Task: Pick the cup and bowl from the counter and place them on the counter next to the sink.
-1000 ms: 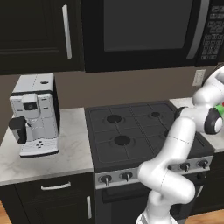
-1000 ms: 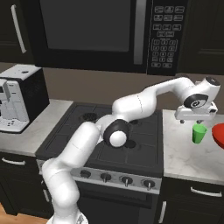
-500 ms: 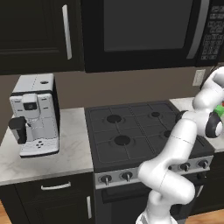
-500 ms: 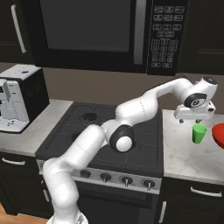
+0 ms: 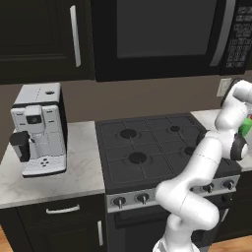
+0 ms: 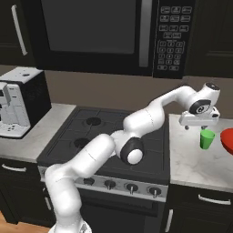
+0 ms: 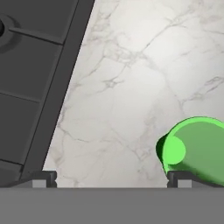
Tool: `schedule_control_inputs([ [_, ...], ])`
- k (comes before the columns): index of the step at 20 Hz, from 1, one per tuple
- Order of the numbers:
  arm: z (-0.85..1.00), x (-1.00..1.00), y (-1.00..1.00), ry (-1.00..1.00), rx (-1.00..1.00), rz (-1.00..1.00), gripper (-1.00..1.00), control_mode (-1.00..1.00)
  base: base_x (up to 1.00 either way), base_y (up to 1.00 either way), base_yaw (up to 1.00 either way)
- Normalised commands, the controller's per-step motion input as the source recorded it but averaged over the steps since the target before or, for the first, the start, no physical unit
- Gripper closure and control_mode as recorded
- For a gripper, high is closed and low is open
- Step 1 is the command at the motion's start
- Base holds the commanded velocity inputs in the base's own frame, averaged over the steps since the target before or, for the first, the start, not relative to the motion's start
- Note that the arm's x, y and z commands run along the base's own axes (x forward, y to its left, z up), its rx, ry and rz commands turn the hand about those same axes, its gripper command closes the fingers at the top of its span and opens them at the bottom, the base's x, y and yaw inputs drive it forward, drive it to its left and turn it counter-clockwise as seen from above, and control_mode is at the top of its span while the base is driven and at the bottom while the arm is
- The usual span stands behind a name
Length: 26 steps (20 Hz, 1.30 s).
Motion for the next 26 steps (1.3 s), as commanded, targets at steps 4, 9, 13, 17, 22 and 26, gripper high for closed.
schedule_control_inputs([
  [4,-0.11,0.11,-0.2,0.0,0.0,0.0,-1.0,-1.0,0.0,0.0,0.0],
  [9,0.0,0.01,-0.27,0.01,0.0,0.0,-1.0,-1.0,0.0,0.0,0.0],
  [13,0.0,0.0,-0.25,0.05,0.0,0.0,-1.0,-1.0,0.0,0.0,0.0],
  [17,0.0,0.01,-0.11,0.09,0.0,0.0,-1.0,-1.0,0.0,0.0,0.0],
  [22,-0.02,0.11,0.0,0.12,0.0,0.0,-1.0,-1.0,0.0,0.0,0.0],
  [26,0.0,0.13,0.0,0.1,0.0,0.0,-1.0,-1.0,0.0,0.0,0.0],
])
